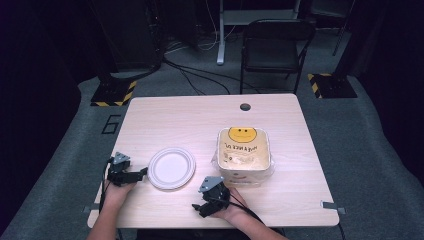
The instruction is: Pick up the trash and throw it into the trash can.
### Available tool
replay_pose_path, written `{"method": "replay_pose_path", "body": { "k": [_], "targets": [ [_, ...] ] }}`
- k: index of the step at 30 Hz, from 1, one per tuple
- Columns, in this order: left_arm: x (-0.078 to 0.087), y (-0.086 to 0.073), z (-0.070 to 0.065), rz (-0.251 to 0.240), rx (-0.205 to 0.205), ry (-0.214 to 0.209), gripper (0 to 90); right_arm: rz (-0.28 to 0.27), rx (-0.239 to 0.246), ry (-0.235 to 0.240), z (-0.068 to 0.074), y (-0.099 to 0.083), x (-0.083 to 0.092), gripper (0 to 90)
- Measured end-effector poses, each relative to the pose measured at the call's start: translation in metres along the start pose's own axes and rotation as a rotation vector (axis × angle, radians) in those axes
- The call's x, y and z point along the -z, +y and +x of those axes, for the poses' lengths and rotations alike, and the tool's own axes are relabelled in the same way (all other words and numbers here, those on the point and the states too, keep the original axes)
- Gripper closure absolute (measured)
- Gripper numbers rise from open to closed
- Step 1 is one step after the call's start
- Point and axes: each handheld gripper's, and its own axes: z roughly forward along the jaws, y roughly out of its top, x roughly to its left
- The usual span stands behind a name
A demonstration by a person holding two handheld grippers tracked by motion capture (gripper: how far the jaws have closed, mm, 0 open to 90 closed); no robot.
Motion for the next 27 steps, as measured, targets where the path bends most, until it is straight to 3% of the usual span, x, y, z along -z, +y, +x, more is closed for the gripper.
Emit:
{"method": "replay_pose_path", "body": {
  "k": [7,16,25,27],
  "targets": [
    [-0.0001,0.0002,0.0000,-0.001,0.005,0.003,16.2,-0.012,-0.029,-0.018,0.0025,-0.0006,0.0015,25.0],
    [0.0004,0.0002,-0.0001,-0.002,0.005,0.002,17.7,-0.019,-0.031,-0.021,0.0030,-0.0008,0.0019,27.5],
    [0.0040,0.0029,-0.0018,0.018,0.003,-0.002,29.0,0.033,-0.036,-0.025,0.0031,0.0062,0.0034,35.2],
    [0.0050,0.0036,-0.0020,0.024,0.019,-0.004,31.5,0.041,-0.010,-0.026,0.0035,0.0087,0.0034,36.7]
  ]
}}
